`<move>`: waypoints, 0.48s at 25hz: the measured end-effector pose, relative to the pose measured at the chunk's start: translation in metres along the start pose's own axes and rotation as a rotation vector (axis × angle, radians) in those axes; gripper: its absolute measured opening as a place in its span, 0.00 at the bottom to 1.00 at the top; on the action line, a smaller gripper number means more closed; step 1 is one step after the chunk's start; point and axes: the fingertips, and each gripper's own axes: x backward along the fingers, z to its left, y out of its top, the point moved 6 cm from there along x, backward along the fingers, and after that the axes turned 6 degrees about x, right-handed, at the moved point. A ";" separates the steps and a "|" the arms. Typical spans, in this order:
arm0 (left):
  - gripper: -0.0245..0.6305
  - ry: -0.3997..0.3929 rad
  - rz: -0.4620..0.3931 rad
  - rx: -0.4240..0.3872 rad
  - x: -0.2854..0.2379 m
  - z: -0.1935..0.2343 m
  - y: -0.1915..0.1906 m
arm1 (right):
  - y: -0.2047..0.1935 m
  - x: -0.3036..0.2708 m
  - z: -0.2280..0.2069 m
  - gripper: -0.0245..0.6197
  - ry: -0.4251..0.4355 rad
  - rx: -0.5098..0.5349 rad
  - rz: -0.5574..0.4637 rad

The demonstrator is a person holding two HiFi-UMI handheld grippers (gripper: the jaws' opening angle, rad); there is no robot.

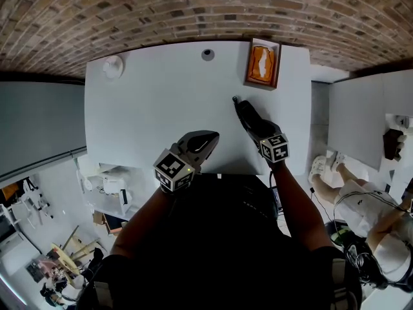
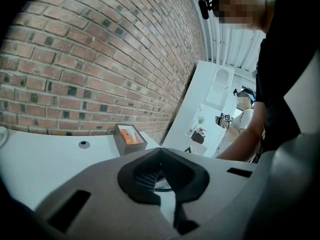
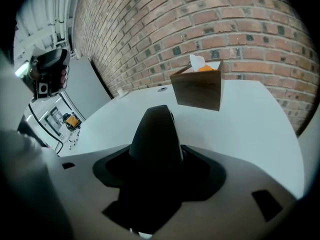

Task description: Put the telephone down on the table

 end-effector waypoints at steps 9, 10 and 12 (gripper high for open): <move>0.05 0.008 0.021 0.026 -0.002 -0.002 -0.006 | -0.011 -0.006 -0.001 0.48 -0.014 0.067 0.035; 0.05 0.007 0.022 0.026 -0.002 -0.003 -0.007 | -0.012 -0.006 -0.001 0.48 -0.014 0.069 0.037; 0.05 0.006 0.019 0.021 -0.003 -0.004 -0.007 | -0.015 -0.007 -0.001 0.48 -0.018 0.077 0.049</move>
